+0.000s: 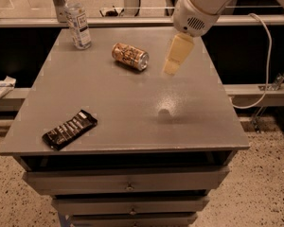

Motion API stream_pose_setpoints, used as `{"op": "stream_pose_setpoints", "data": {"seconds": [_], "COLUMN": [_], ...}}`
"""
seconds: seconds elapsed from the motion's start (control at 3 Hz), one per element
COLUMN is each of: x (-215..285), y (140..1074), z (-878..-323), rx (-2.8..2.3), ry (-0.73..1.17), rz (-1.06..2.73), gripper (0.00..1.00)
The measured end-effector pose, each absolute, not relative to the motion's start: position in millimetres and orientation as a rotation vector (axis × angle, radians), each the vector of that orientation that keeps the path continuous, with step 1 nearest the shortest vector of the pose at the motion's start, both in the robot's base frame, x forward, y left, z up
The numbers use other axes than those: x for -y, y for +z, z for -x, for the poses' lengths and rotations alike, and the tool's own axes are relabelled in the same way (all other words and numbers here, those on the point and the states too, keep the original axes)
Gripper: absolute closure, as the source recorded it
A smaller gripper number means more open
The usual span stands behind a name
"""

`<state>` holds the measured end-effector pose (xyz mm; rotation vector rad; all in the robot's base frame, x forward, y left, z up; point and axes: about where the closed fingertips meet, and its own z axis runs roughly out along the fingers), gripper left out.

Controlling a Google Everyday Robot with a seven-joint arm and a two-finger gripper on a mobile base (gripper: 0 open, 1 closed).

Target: Place orange can upright

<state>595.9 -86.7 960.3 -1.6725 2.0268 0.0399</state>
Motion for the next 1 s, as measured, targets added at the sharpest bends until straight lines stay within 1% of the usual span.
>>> {"op": "stream_pose_setpoints", "data": {"seconds": [0.33,0.67,1.0], "x": [78,48,28], "y": [957,943,933], "z": [-617,-661,-684], "rx": [-2.012,-2.026,-2.059], "ry": [0.127,0.277,0.352], "rz": [1.577,1.411,1.327], "gripper": [0.00,0.00,0.00]}}
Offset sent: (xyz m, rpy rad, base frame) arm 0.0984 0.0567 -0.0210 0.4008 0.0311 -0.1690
